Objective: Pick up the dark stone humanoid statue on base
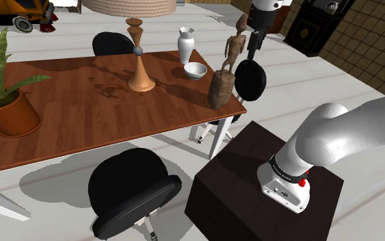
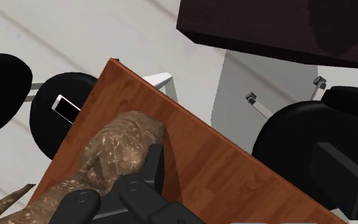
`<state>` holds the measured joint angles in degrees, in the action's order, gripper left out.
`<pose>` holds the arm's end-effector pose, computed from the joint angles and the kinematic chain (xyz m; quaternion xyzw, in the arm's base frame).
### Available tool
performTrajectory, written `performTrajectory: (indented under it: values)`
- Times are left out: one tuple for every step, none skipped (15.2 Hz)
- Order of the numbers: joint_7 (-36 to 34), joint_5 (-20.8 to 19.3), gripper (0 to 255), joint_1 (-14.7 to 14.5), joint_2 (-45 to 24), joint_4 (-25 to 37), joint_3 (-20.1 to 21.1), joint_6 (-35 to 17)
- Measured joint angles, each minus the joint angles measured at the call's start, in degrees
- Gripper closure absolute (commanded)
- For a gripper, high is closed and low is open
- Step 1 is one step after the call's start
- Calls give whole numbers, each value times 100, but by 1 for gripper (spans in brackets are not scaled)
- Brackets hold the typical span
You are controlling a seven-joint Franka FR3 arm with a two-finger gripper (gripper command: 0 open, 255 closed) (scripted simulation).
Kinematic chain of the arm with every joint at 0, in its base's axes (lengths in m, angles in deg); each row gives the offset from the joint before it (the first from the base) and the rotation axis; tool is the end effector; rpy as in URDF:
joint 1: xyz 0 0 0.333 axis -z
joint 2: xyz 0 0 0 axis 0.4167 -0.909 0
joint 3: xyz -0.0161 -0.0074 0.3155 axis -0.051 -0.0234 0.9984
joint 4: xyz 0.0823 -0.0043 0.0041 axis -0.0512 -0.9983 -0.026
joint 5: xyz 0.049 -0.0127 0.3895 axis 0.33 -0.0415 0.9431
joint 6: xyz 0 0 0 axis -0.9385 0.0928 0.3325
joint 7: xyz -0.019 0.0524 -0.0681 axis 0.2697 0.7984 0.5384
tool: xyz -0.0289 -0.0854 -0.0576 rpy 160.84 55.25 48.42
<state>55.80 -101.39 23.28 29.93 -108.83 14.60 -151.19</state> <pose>0.3606 -0.1138 0.5549 0.9921 0.1051 -0.0409 0.0549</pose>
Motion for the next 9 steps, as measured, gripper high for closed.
performTrajectory:
  values:
    - [321, -93, 0, -27, -163, 95, -135, -74]
    - [633, -159, 0, -68, -330, 261, -236, -77]
    - [955, -223, 0, -106, -554, 424, -365, -152]
    - [1286, -280, 0, -139, -770, 576, -493, -230]
    - [1604, -322, 0, -176, -966, 743, -596, -270]
    - [1929, -356, 0, -208, -1171, 915, -706, -322]
    - [2258, -379, 0, -238, -1375, 1096, -808, -365]
    - [2568, -382, 0, -277, -1586, 1292, -887, -395]
    - [2879, -387, 0, -301, -1797, 1421, -979, -491]
